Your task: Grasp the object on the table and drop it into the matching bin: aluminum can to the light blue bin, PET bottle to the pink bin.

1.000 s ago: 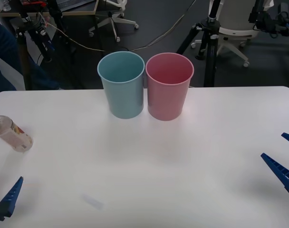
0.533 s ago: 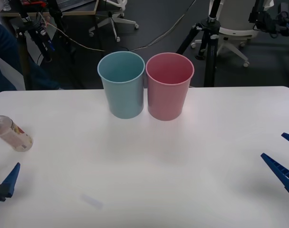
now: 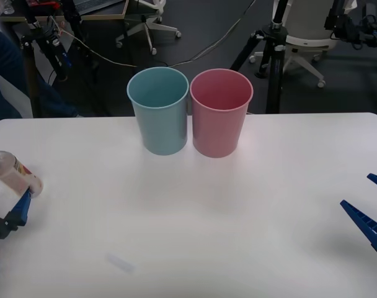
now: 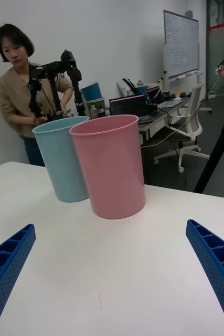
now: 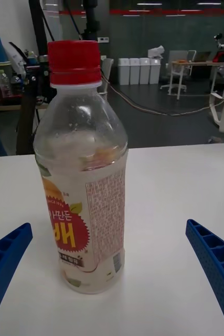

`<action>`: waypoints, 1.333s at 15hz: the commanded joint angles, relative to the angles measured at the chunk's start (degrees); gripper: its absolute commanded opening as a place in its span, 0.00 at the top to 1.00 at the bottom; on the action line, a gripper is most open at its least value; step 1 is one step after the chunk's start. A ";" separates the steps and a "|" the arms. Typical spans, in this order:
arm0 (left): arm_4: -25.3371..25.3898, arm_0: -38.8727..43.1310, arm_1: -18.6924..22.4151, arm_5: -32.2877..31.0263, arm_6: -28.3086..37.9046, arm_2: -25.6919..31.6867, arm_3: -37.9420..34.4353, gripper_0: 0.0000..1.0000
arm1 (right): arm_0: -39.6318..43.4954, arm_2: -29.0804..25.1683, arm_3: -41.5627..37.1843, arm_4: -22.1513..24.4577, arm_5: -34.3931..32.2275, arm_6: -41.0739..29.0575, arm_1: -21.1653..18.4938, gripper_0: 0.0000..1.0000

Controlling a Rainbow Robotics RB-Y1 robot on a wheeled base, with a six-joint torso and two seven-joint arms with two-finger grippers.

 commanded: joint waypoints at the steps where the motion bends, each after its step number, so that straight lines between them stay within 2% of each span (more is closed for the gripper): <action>1: -0.10 -1.51 0.59 1.42 0.21 -0.09 0.83 0.00 | 0.00 0.00 0.00 0.00 0.00 0.00 0.00 0.00; 18: -0.10 -11.53 1.38 20.75 3.98 -3.96 0.83 0.00 | 0.00 0.00 0.00 0.00 0.00 0.00 0.00 0.00; 19: -0.28 -11.61 1.38 21.02 4.25 -4.14 0.83 0.09 | 0.00 0.00 0.00 0.00 0.00 0.00 0.00 0.00; 20: -0.63 -11.61 1.38 21.10 4.42 -4.14 0.83 0.46 | 0.00 0.00 0.00 0.00 0.00 0.00 0.00 0.00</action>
